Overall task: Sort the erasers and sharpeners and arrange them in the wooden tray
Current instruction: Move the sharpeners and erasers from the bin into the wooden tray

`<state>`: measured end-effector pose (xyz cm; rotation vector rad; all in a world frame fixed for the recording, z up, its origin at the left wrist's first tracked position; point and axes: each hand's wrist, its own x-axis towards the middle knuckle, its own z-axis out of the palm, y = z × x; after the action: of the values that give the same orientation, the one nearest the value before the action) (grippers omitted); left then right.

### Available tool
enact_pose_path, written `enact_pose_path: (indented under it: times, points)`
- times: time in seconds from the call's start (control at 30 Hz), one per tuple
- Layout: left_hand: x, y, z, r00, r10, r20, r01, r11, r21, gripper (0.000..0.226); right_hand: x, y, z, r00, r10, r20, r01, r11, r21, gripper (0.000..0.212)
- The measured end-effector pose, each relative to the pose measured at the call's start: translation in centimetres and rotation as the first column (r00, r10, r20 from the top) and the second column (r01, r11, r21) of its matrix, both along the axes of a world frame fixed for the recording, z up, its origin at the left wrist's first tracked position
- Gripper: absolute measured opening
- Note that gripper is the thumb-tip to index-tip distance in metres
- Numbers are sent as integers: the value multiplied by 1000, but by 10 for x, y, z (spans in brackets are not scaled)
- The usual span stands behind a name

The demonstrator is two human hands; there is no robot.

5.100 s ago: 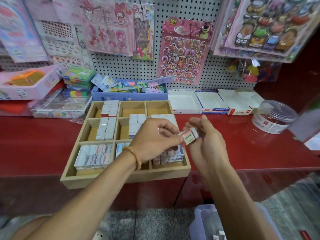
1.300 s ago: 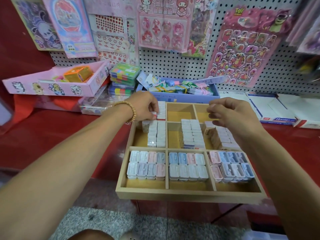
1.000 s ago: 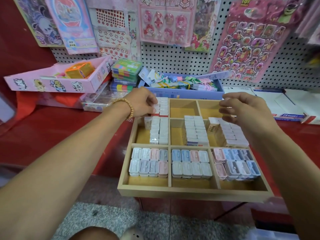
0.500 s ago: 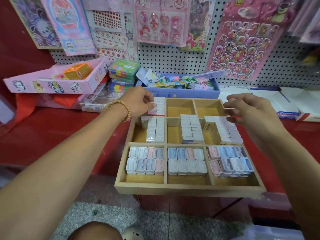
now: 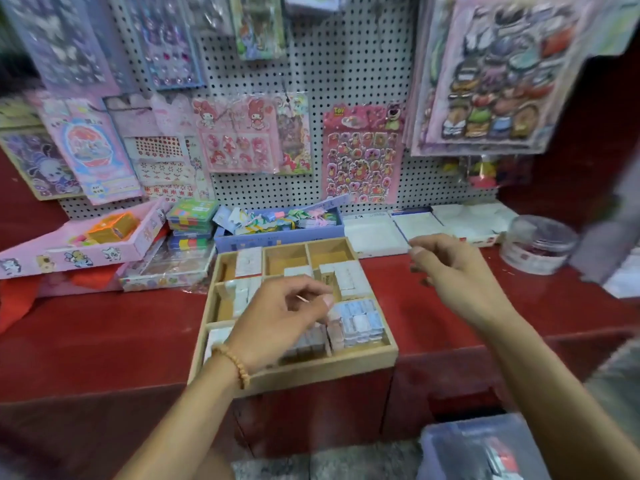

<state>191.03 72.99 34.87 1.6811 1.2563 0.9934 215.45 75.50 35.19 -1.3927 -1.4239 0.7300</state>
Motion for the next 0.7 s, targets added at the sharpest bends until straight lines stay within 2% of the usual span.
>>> enact_pose_path:
  times: [0.1, 0.27, 0.37, 0.53, 0.7]
  points:
    - [41, -36, -13, 994, -58, 96, 65, 995, -70, 11, 27, -39, -4, 997, -83, 12, 82, 996, 19, 7]
    - [106, -94, -38, 970, -211, 124, 231, 956, -183, 12, 80, -111, -26, 977, -213, 12, 213, 977, -17, 9]
    - [145, -125, -57, 947, -308, 91, 320, 927, -197, 13, 110, -156, -50, 949, -315, 5, 314, 947, -61, 12]
    - [196, -161, -103, 901, -428, 66, 425, 843, -330, 14, 151, -221, -107, 878, -470, -91, 450, 875, -176, 13]
    - [235, -174, -164, 834, -547, -76, 483, 789, -381, 13, 171, -261, -185, 774, -612, -161, 532, 767, -358, 13]
